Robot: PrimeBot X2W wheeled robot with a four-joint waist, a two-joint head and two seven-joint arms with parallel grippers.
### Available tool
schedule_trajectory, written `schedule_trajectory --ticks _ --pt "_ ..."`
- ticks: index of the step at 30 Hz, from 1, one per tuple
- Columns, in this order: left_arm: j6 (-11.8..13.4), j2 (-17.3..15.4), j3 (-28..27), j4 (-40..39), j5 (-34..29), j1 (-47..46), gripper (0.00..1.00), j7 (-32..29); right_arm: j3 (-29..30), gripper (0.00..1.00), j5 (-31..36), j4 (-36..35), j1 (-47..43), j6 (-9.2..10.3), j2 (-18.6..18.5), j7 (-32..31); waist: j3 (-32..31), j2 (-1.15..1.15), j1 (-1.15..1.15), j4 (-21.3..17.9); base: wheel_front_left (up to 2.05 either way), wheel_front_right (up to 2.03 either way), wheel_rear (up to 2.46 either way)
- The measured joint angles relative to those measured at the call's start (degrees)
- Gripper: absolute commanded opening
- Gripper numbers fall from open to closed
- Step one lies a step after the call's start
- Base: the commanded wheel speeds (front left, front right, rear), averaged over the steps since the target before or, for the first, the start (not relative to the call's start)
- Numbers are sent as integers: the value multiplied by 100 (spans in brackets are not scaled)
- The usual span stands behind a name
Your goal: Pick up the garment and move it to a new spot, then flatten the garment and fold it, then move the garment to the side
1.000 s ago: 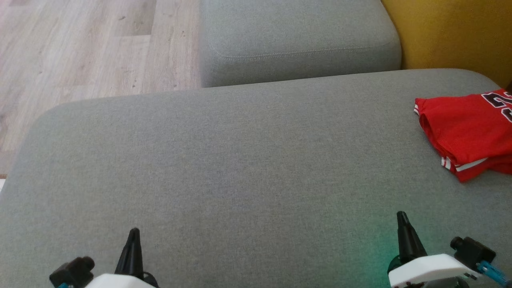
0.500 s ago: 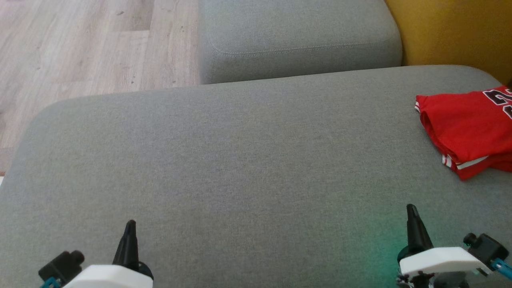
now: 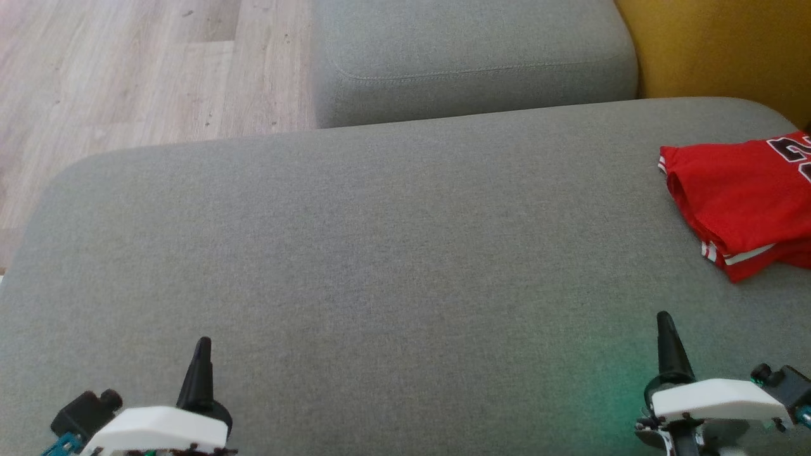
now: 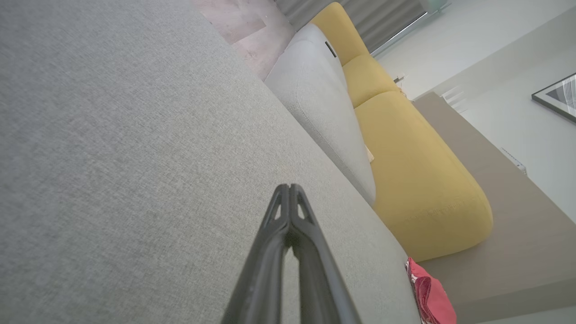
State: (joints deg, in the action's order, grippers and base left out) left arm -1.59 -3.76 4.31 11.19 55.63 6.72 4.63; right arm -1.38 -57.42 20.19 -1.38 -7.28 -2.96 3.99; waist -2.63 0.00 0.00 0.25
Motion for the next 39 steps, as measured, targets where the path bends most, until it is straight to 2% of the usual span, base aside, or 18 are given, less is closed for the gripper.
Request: schedule_trajectory --ticks 39 --pt "-355 0 -405 293 2591 -637 0 -600 526 0 -2395 -268 246 1 -1 -630 193 0 0 -17 0 0 0"
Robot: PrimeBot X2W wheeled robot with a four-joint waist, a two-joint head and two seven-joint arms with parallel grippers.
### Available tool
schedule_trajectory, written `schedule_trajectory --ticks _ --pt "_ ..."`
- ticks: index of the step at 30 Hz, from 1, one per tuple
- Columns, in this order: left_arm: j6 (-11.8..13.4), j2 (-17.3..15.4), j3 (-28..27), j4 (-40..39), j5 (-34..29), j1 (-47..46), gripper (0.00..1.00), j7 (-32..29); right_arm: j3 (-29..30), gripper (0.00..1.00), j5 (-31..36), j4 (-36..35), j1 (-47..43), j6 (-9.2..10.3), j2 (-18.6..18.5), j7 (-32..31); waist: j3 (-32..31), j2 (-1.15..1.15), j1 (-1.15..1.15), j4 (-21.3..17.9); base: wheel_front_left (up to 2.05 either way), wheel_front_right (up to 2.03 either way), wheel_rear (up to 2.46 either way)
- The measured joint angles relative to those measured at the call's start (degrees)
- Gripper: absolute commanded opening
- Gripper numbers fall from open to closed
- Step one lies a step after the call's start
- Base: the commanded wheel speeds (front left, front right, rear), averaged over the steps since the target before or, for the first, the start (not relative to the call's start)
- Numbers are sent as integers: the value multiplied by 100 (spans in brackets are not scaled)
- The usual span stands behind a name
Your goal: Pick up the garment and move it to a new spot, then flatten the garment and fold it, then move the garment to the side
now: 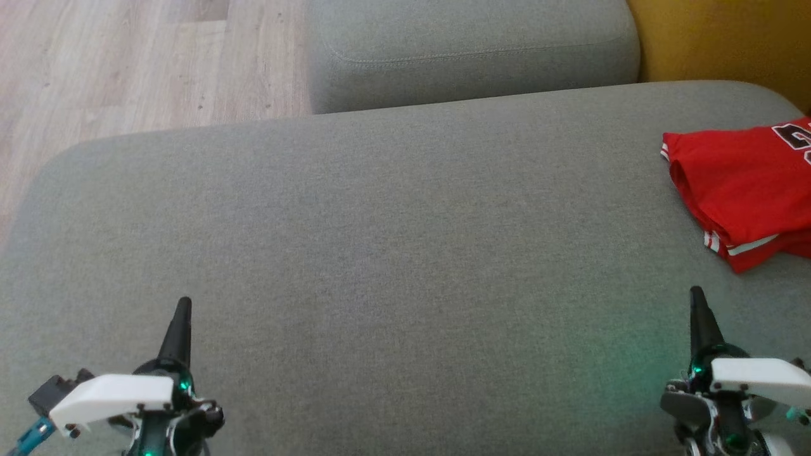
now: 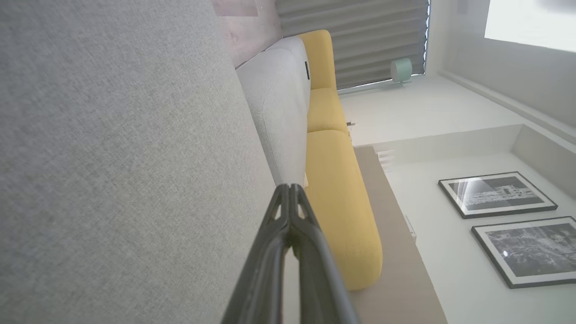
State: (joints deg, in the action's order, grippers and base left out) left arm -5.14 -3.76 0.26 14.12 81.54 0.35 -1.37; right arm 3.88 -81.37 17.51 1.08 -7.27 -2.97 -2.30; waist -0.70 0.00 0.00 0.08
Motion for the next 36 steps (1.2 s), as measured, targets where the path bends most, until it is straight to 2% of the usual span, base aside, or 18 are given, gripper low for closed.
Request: schedule_trajectory --ticks 18,36 --pt "-194 4 -229 131 1217 -326 0 -286 237 0 -1115 -134 211 0 0 -286 89 0 0 -8 0 0 0" --pt "-194 15 -281 136 1234 -329 0 -316 267 0 -1141 -134 211 0 0 -302 89 0 0 -8 0 0 0"
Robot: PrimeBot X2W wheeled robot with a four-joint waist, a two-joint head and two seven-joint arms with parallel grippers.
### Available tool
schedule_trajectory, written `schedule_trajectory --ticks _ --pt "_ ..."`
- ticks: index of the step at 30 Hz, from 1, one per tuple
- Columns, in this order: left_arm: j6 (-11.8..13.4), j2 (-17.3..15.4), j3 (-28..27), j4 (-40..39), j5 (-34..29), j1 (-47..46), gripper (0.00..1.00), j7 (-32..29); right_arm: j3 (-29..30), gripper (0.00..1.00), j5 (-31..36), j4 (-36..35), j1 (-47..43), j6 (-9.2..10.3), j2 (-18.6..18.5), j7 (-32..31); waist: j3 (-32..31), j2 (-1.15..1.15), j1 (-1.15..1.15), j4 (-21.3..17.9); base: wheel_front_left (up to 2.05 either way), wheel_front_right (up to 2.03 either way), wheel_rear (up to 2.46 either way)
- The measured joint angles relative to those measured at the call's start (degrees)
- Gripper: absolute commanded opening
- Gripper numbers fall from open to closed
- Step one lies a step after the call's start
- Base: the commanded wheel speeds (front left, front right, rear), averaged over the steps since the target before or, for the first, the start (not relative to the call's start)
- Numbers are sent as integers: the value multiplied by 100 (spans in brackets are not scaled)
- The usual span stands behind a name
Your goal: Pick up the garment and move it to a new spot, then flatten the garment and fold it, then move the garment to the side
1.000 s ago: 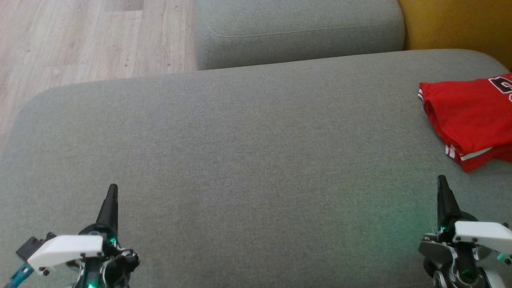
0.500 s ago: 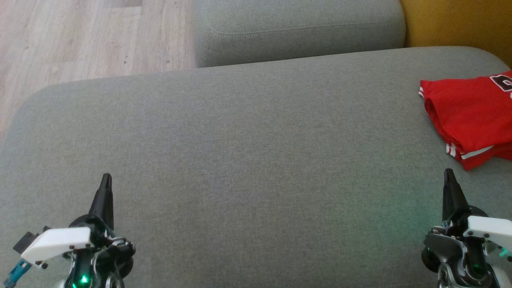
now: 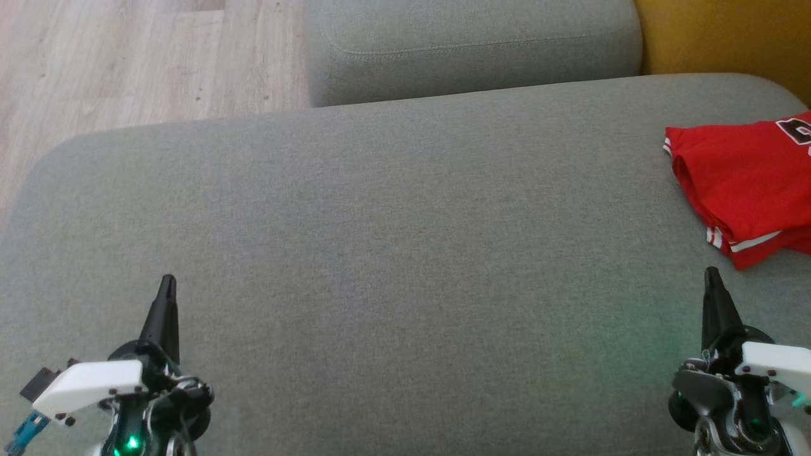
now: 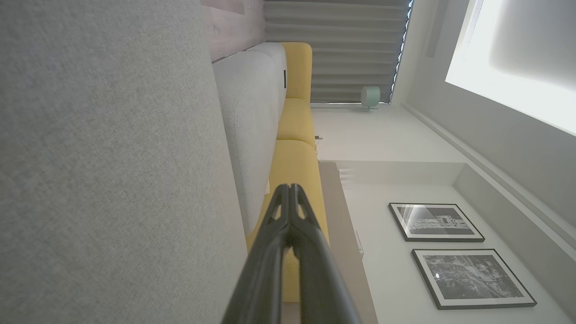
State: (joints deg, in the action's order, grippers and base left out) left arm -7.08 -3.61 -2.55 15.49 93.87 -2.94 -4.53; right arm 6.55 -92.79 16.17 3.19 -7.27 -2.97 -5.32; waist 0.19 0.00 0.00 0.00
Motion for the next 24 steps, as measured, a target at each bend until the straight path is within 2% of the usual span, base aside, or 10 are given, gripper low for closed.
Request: schedule_trajectory --ticks 24 --pt "0 22 -26 2 -2 0 0 -43 29 0 0 0 0 0 2 -33 -1 0 0 0 0 0 0"
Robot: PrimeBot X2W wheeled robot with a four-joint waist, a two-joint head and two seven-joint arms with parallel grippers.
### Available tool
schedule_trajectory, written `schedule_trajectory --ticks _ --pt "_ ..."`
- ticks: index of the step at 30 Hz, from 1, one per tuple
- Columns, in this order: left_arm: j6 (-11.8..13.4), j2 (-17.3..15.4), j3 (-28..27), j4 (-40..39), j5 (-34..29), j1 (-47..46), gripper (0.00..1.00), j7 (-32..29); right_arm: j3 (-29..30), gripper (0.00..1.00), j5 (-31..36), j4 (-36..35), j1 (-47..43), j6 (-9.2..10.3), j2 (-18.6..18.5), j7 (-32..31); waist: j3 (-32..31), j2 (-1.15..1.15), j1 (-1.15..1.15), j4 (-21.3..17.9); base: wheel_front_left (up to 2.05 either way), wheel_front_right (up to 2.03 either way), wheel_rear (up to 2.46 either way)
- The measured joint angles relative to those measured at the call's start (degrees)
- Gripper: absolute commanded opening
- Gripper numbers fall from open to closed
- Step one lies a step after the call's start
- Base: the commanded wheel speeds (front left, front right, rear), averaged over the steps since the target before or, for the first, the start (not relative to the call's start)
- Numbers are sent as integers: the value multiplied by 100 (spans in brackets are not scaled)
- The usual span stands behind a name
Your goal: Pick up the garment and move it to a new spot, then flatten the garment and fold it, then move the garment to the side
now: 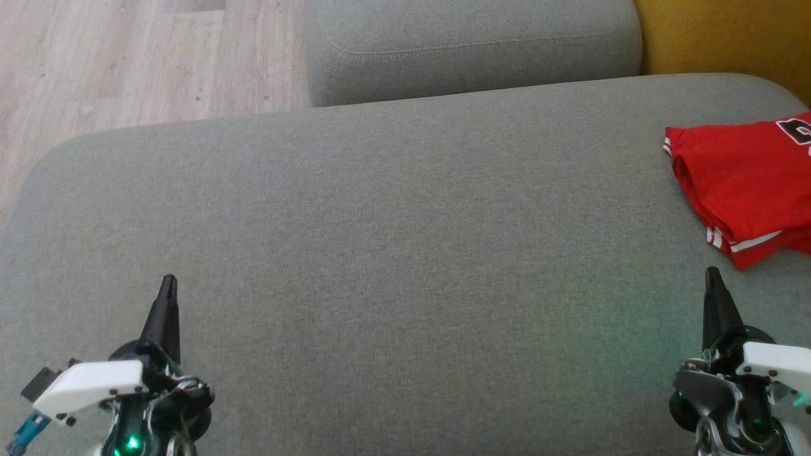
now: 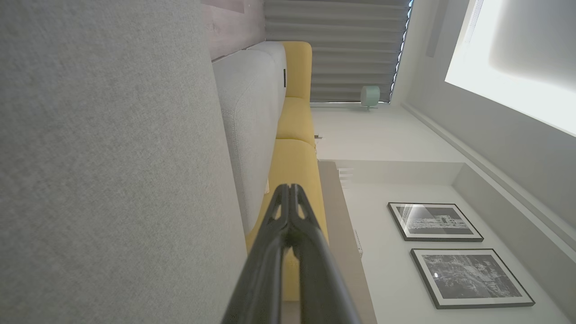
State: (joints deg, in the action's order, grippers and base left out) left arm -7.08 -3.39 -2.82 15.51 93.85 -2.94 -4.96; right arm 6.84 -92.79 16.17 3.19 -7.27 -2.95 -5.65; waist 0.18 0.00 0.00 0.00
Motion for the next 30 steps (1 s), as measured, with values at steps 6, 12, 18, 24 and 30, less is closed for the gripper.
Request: schedule_trajectory --ticks 6,12,18,24,30 --pt "0 4 -7 1 -1 0 0 -23 15 0 0 0 0 0 1 -1 0 0 0 0 0 0 0" --pt "0 7 -14 1 -9 0 0 -26 22 0 1 0 0 0 2 -1 0 0 0 0 0 0 0" --pt "0 9 -21 1 -10 0 0 -34 27 0 1 0 0 0 3 -11 0 0 0 0 0 0 0" --pt "0 12 -27 1 -43 0 0 -45 36 0 1 0 0 0 4 -16 0 0 0 0 0 0 0" --pt "0 18 -45 2 -43 0 0 -48 44 0 1 0 0 0 5 -16 0 0 0 0 0 0 0"
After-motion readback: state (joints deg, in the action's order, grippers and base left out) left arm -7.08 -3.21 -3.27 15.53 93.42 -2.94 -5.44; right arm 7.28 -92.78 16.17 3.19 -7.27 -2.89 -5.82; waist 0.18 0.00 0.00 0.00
